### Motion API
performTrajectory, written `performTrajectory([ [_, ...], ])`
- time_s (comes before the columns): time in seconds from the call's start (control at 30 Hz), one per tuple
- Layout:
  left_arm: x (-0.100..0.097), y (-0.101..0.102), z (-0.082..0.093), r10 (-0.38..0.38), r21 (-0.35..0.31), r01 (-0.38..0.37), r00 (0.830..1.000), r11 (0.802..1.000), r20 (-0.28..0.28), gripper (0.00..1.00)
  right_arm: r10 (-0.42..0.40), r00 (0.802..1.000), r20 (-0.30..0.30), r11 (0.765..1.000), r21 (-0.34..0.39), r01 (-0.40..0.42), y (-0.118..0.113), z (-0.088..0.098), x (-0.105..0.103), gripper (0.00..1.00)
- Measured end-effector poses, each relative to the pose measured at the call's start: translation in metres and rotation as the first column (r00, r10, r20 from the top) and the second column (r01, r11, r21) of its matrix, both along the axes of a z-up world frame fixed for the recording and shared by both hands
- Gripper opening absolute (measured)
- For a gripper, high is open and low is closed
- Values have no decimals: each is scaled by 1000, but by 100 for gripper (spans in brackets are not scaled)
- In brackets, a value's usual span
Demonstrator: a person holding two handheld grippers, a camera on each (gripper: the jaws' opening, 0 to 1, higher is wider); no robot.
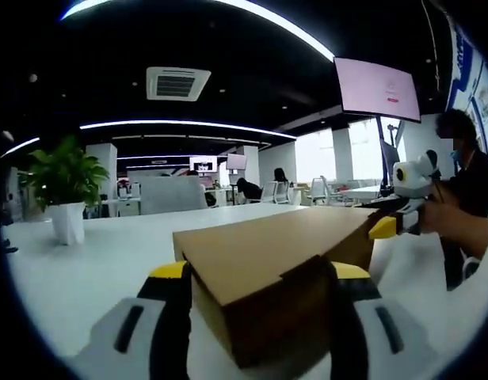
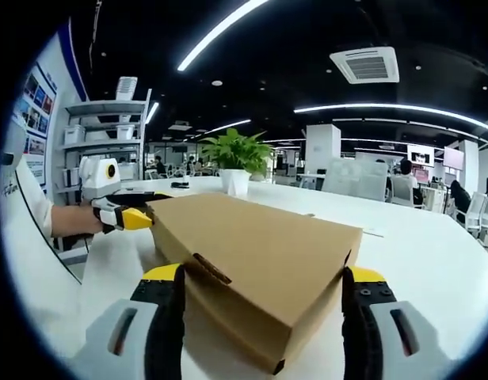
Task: Operate the shoe box by opening the lid, removing the specified soft item, and placing it in the target area until the item is outside and the box remains undamaged.
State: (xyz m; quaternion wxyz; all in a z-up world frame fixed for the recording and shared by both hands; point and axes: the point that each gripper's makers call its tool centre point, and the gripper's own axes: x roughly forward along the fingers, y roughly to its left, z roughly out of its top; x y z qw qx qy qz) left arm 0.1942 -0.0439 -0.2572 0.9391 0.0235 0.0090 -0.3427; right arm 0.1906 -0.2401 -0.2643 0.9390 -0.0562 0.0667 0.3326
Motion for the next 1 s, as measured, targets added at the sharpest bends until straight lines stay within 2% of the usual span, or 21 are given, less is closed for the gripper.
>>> performTrajectory([
  [0.4,1,1,-2,-17,13,16,1000,1000,14,70,-26,999,-24,999,-20,25,3,0,-4,82],
  [0.57,-1,1,-2,-23,22,22,999,1000,26,70,-26,1000,-8,1000,-6,26,2,-1,-6,82],
  [0.6,0,1,-3,-33,42,32,999,999,33,70,-32,999,-7,999,-4,32,3,-1,-7,82],
  [1.0,-5,-3,-3,-50,49,48,998,998,25,72,-65,998,4,998,-8,65,-1,-3,-18,81],
])
